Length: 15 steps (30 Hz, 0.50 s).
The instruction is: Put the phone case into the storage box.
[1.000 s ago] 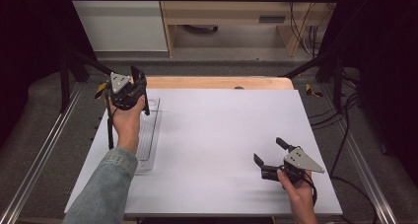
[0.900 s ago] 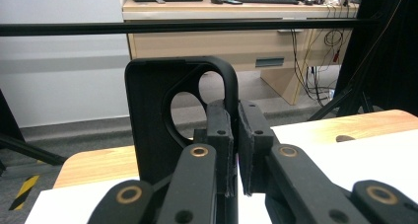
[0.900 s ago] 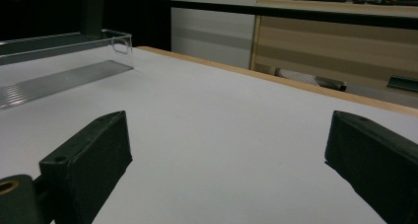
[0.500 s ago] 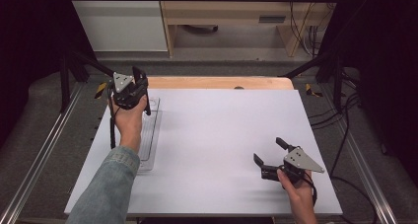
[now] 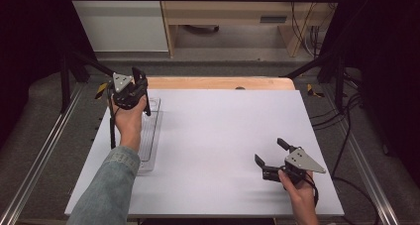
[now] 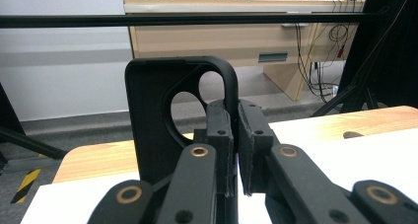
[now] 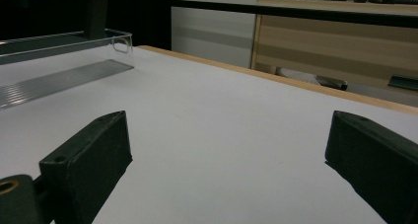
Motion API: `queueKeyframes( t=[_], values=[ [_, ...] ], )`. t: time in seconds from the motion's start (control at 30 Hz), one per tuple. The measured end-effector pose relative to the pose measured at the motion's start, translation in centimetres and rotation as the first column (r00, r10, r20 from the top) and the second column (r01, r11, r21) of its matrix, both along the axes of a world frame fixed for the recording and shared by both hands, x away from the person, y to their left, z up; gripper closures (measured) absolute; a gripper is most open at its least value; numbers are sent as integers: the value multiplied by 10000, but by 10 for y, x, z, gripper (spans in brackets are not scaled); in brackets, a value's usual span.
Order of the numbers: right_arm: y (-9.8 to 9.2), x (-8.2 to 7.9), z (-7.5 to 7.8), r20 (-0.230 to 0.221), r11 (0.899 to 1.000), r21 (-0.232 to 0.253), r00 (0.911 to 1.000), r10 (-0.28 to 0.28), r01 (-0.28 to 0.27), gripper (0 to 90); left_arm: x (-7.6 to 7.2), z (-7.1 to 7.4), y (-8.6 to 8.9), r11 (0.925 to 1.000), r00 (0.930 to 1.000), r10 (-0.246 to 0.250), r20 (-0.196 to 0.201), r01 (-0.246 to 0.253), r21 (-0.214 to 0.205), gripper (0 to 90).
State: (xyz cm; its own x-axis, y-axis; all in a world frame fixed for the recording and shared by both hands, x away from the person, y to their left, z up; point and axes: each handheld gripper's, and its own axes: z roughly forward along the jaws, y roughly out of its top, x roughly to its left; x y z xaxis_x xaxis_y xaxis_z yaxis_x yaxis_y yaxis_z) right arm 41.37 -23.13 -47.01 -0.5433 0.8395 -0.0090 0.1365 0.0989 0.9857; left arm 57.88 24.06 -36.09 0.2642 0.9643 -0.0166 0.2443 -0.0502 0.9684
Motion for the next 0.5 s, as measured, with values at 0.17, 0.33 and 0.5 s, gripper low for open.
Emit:
queueKeyframes(
  t=[0.17, 0.33, 0.5],
  values=[
    [0, 0, 0, -6, 10000, 2, 10000, 7, -7, 38, 0, 0, -1, 9999, 10000, -89, 43, 89, -58, 846],
    [0, 0, 0, -18, 10000, 36, 10000, 7, -7, 38, 0, 0, -1, 10000, 10000, -60, 22, 60, 0, 846],
    [0, 0, 0, -32, 10000, 17, 10000, 35, -35, 38, 2, -1, -2, 9999, 10000, 15, 44, -14, -142, 846]
  ],
)
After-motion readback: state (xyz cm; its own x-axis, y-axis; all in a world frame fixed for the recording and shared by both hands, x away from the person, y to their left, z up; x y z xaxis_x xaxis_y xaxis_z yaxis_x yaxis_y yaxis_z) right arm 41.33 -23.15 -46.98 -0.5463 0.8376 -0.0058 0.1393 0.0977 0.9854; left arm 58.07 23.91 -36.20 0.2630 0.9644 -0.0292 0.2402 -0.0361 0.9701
